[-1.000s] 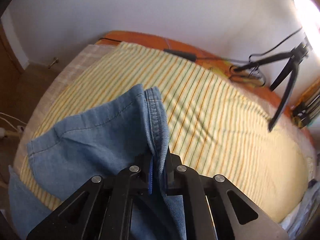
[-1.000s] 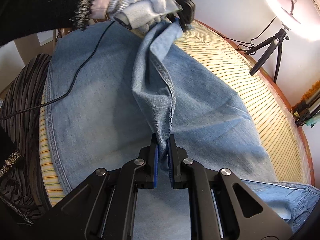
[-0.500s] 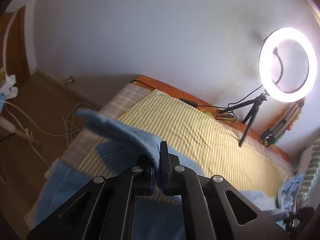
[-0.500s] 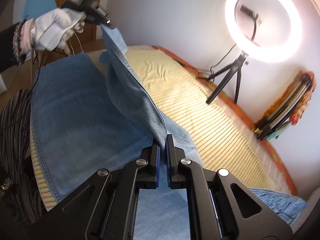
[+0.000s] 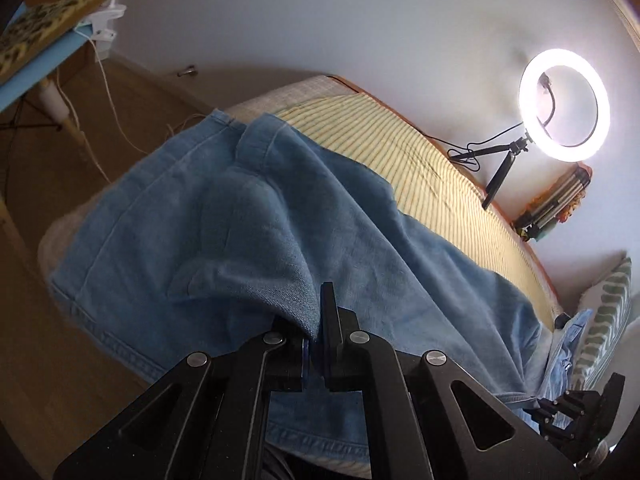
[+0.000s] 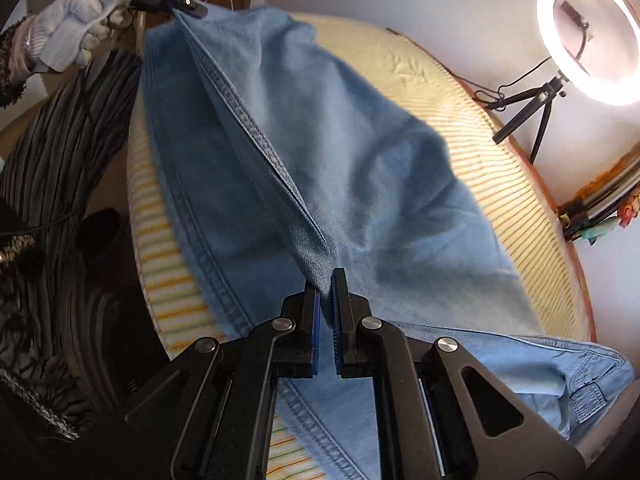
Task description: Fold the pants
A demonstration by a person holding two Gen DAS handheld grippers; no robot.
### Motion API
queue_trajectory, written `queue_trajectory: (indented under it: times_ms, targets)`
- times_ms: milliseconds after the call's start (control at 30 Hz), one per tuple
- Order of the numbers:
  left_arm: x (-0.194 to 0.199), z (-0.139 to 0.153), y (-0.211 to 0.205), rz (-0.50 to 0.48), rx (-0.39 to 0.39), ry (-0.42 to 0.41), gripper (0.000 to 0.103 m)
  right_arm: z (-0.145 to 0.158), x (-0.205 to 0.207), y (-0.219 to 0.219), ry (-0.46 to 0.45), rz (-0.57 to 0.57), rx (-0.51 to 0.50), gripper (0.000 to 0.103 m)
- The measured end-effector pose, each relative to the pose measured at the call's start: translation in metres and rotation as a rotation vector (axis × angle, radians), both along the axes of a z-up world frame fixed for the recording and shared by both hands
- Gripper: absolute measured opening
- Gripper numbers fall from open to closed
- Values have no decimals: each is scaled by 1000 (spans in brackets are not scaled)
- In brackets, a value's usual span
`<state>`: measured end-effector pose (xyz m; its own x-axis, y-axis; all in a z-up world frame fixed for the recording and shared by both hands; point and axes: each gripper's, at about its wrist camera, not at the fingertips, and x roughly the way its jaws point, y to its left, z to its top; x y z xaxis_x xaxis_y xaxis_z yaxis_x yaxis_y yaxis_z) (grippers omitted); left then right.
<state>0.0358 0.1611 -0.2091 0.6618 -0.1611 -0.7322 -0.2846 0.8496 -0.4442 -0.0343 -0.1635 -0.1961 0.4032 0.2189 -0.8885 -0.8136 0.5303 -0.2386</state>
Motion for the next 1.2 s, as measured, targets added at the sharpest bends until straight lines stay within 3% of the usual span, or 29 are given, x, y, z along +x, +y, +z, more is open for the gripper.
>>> queue_trajectory:
  times_ms: [133, 167, 200, 267, 333, 400, 500, 567, 667, 800, 967, 1100, 1200]
  targets:
    - [-4, -4, 6, 6, -61, -27, 8, 7, 10, -2, 61, -3, -12, 8]
    - [-4, -5, 11, 22, -88, -35, 15, 13, 11, -1, 77, -5, -8, 10]
    - [-4, -6, 15, 44, -115, -41, 30, 18, 15, -1, 107, -6, -2, 16]
    - [-6, -9, 28, 103, -177, -63, 42, 34, 17, -1, 153, 0, 46, 29]
    - [-9, -12, 40, 141, -220, -71, 42, 55, 21, 3, 216, 20, 128, 37]
    - [-8, -15, 47, 165, -239, -70, 42, 76, 31, 15, 213, 33, 195, 40]
    - [-3, -14, 51, 177, -219, -64, 40, 97, 55, 42, 193, 39, 277, 43]
    - [0, -13, 50, 171, -204, -56, 39, 100, 75, 68, 187, 47, 315, 51]
    - [-1, -7, 51, 154, -169, -71, 32, 93, 111, 112, 221, 58, 360, 54]
    - [-11, -7, 58, 142, -175, -89, 31, 71, 161, 180, 269, 75, 374, 55]
    - [-8, -19, 62, 141, -197, -41, 31, 27, 218, 255, 354, 61, 340, 55]
    - [-6, -30, 74, 177, -239, -15, 31, -9, 248, 296, 387, 37, 291, 55]
    - [-9, -34, 82, 196, -249, -26, 31, -31, 260, 312, 464, 40, 294, 55]
